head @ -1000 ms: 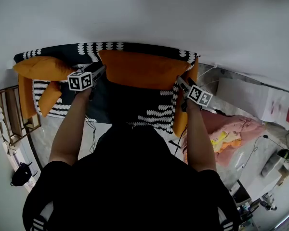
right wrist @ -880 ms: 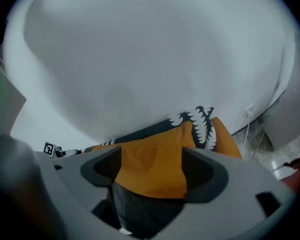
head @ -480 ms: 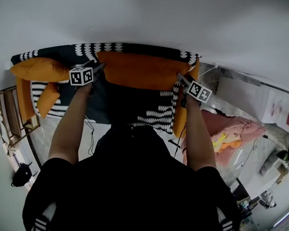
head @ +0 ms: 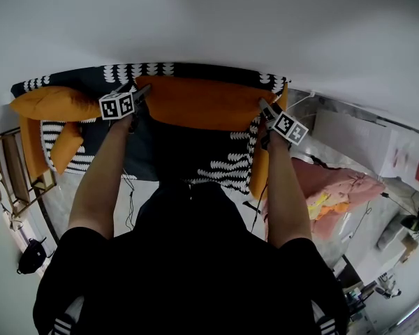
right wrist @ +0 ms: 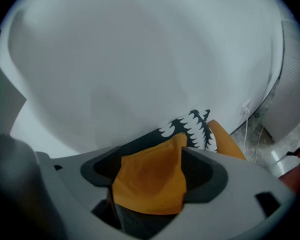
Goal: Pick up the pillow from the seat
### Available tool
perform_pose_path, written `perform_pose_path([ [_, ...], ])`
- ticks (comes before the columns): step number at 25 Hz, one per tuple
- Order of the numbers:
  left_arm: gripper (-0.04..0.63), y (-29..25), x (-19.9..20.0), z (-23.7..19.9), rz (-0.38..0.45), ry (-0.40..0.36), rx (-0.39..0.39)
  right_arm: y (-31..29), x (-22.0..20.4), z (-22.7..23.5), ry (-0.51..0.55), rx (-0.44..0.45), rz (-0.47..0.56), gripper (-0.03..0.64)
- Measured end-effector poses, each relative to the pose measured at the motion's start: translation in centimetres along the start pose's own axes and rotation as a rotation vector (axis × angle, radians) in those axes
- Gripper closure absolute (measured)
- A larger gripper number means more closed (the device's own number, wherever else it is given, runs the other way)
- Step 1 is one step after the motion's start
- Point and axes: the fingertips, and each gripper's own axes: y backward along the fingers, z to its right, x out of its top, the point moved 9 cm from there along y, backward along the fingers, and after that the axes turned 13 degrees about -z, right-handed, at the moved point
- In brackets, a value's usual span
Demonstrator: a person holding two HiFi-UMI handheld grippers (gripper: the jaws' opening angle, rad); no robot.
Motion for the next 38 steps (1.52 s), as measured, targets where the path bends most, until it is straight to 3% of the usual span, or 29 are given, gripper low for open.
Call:
perform_pose_path([
  [13,0.224,-2.1,0.0,-1.3,0.060,0.113,-0.042,-2.1,0.7,2.8,-0.040,-0.060,0.006,0.245],
  [26,0.229,-3.9,-0.3,-1.5,0.085,0.167,-0.073,-4.5,0.6,4.0,-0.063,-0.009,0.014,0.249],
  [32,0.301,-4.2,-0.4,-0.9,0.108,0.165,-0.080,-4.7,0.7,4.1,-0.075,0.021,0.027,0.270],
  [38,0.328,-4.2,-0.6,-0.5,0.112,0.171,-0.073,-4.4,0.9,4.2,-0.075,0.022,0.038,0.304],
])
